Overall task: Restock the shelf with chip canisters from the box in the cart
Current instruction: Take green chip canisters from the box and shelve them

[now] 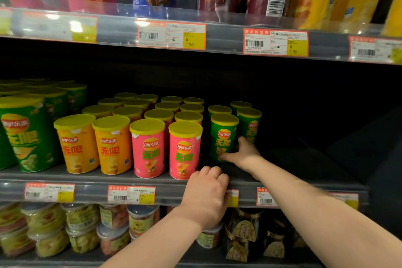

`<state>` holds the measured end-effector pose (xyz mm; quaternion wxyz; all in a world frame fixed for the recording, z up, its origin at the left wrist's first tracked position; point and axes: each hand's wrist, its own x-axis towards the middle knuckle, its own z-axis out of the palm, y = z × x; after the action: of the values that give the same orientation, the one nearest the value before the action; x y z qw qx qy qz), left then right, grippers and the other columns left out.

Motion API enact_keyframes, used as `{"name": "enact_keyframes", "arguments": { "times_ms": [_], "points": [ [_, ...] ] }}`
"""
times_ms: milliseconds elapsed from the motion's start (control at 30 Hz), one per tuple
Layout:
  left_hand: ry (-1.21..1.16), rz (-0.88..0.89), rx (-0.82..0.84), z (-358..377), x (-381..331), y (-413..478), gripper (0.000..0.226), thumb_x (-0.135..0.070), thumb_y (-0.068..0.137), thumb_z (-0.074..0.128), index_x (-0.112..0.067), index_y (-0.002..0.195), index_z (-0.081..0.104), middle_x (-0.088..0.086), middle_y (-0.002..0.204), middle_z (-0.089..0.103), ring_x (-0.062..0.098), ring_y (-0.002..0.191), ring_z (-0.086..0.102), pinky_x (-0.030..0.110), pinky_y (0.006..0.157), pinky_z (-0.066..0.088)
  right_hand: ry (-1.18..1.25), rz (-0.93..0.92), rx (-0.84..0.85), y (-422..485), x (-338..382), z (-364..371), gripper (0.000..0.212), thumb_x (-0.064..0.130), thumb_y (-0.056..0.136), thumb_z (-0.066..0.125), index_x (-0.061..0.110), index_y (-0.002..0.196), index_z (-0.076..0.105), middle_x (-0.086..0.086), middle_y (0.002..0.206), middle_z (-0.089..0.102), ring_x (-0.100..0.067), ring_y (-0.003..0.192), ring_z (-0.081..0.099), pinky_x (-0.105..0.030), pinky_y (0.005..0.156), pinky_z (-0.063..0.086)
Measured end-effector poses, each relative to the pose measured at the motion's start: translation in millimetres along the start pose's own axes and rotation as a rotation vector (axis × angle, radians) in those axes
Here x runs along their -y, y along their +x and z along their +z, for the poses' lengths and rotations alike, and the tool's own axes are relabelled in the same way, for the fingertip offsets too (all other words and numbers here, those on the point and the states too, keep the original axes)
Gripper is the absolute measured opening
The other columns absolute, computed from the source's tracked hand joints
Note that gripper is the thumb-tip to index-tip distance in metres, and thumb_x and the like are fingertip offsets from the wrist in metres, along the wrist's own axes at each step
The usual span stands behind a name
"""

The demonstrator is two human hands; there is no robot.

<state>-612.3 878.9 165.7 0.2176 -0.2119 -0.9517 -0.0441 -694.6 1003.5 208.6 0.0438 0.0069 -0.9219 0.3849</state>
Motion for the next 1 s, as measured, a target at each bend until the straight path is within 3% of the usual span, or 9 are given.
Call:
{"name": "enact_keyframes", "arguments": {
  "times_ms": [133,233,367,433,733,867,1000],
  "points": [
    [-0.062,0.004,0.055,-7.0,-0.3,-1.2,0.032,-0.033,0.075,0.055,-0.015,0.098,0.068,0.003,0.097,0.063,0.026,0.087,0.060,0.035,0.071,0.050,-0.022,0.014,-0.015,-1.8,4.7,0.8,0.057,0.024,0.079,0.074,0.010,0.127,0.046,-0.011,0.130,0.054,-0.026,0.117,0.052,-0.029,0.085,0.040],
    [-0.041,0.014,0.080,-6.5,0.9,-2.3,0.023,-0.032,0.063,0.065,-0.018,0.082,0.068,-0.001,0.081,0.063,0.023,0.071,0.063,0.029,0.057,0.050,-0.032,0.018,-0.026,-1.4,7.4,2.0,0.057,0.024,0.079,0.075,0.010,0.127,0.047,-0.010,0.129,0.054,-0.026,0.116,0.052,-0.030,0.087,0.041],
    [-0.065,0.020,0.081,-9.0,-0.1,-2.5,0.034,-0.026,0.088,0.054,-0.013,0.119,0.057,0.006,0.118,0.055,0.029,0.108,0.050,0.039,0.087,0.042,-0.030,0.025,-0.025,2.6,9.1,3.4,0.055,0.022,0.080,0.074,0.010,0.127,0.047,-0.011,0.130,0.054,-0.027,0.117,0.052,-0.033,0.092,0.043],
    [-0.013,0.012,0.098,-11.2,-0.3,-1.6,0.037,-0.027,0.092,0.048,-0.014,0.127,0.051,0.005,0.126,0.049,0.027,0.116,0.044,0.037,0.093,0.037,-0.027,0.026,-0.015,4.6,9.3,3.4,0.055,0.020,0.080,0.073,0.010,0.127,0.047,-0.011,0.131,0.054,-0.027,0.118,0.051,-0.033,0.093,0.042],
    [-0.008,0.028,0.125,-10.9,1.9,-0.6,0.040,-0.027,0.093,0.047,-0.014,0.131,0.047,0.005,0.130,0.046,0.027,0.118,0.042,0.036,0.096,0.036,-0.076,0.042,-0.004,4.6,8.6,3.5,0.056,0.025,0.081,0.073,0.012,0.129,0.047,-0.010,0.131,0.054,-0.026,0.117,0.053,-0.034,0.093,0.044],
    [-0.003,0.048,0.149,-12.4,2.7,-0.9,0.043,-0.027,0.093,0.047,-0.015,0.135,0.043,0.005,0.133,0.045,0.027,0.120,0.041,0.036,0.098,0.036,-0.191,0.052,0.005,-8.1,6.3,-5.1,0.068,0.035,0.082,0.071,0.015,0.140,0.040,-0.008,0.136,0.051,-0.025,0.122,0.051,-0.033,0.097,0.044],
    [-0.001,0.066,0.147,-13.2,4.1,-2.2,0.048,-0.030,0.094,0.046,-0.016,0.140,0.037,0.004,0.136,0.043,0.027,0.122,0.040,0.037,0.099,0.035,-0.357,-0.019,0.023,-31.7,-2.3,-14.2,0.059,0.040,0.085,0.065,0.020,0.137,0.045,-0.006,0.134,0.054,-0.023,0.120,0.053,-0.035,0.099,0.045]
  ]
}}
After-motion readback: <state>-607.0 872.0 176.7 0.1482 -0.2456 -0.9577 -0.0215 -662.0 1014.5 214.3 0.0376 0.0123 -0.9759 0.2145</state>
